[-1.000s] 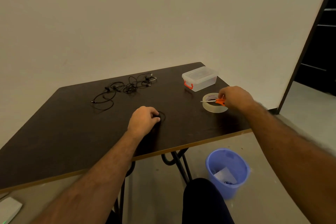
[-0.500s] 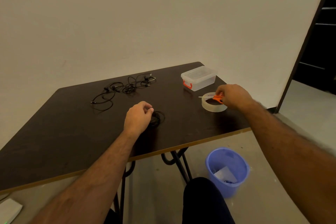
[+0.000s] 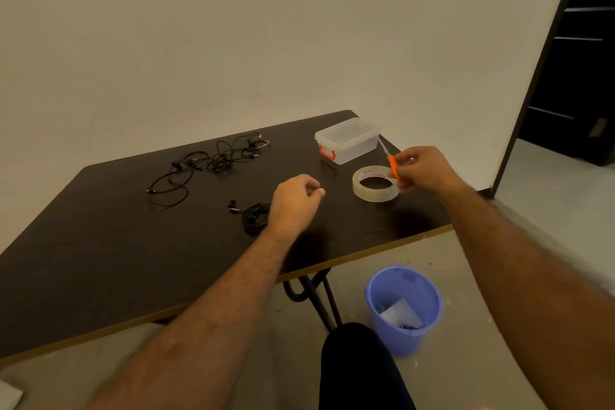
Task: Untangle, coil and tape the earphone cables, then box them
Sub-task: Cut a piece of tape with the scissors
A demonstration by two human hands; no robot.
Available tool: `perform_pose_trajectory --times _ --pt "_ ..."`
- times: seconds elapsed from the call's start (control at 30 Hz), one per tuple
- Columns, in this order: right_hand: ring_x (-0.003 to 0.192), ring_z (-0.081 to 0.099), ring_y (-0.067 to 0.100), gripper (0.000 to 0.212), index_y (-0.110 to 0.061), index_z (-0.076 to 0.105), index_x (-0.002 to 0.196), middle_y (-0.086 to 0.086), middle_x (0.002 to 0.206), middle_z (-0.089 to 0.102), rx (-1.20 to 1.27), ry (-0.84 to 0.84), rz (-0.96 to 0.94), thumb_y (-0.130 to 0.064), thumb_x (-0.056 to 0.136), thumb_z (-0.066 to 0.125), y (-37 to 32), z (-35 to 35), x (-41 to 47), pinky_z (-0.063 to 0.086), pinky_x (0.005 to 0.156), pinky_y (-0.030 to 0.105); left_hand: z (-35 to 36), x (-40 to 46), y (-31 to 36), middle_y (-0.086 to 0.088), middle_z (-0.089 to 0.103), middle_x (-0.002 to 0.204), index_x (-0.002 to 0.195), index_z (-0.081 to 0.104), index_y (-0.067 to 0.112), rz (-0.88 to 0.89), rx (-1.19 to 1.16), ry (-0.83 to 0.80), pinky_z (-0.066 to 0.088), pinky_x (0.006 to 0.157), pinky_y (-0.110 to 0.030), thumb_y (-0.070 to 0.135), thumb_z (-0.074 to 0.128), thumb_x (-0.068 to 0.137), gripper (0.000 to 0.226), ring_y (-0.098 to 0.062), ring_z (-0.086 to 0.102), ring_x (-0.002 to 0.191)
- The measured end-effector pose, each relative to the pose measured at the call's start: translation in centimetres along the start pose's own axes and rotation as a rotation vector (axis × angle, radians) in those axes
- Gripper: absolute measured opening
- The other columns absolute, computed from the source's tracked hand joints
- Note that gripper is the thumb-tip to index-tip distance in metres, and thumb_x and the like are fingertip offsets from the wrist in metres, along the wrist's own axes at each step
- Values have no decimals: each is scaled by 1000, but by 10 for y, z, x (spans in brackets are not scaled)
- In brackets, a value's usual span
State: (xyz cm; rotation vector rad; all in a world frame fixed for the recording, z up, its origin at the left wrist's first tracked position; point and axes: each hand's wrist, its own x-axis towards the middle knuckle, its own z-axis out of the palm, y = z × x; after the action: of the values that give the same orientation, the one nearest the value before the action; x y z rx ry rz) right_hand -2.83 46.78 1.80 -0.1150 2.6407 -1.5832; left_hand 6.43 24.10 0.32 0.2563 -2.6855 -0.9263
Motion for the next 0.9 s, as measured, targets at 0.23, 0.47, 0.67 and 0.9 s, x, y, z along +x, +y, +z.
perform_pose_trajectory --times 0.23,0.47,0.67,0.9 --pt "75 70 17 31 -21 51 118 5 116 63 -276 3 -160 -13 92 67 11 3 -1 56 57 24 51 20 30 -2 67 117 132 58 16 -126 19 -168 49 98 -34 25 69 91 43 -16 62 109" --pt "71 70 14 23 -28 50 112 2 104 66 -355 -112 -169 -22 95 64 21 3 11 56 58 25 66 30 38 -1 69 111 119 67 16 -111 43 -164 49 90 -31 25 69 91 29 -14 63 102" --pt "86 66 16 27 -27 53 111 5 108 66 -347 -161 -193 -20 91 69 29 -2 18 59 70 29 69 35 39 5 66 97 101 70 20 -159 -5 -135 45 80 -26 24 68 92 10 -6 56 89" --pt "94 57 16 35 -23 56 116 7 116 66 -552 -85 -218 -28 86 74 24 4 15 49 89 33 65 31 36 7 62 91 93 65 26 -194 41 -142 43 72 -27 25 64 94 2 -7 55 87"
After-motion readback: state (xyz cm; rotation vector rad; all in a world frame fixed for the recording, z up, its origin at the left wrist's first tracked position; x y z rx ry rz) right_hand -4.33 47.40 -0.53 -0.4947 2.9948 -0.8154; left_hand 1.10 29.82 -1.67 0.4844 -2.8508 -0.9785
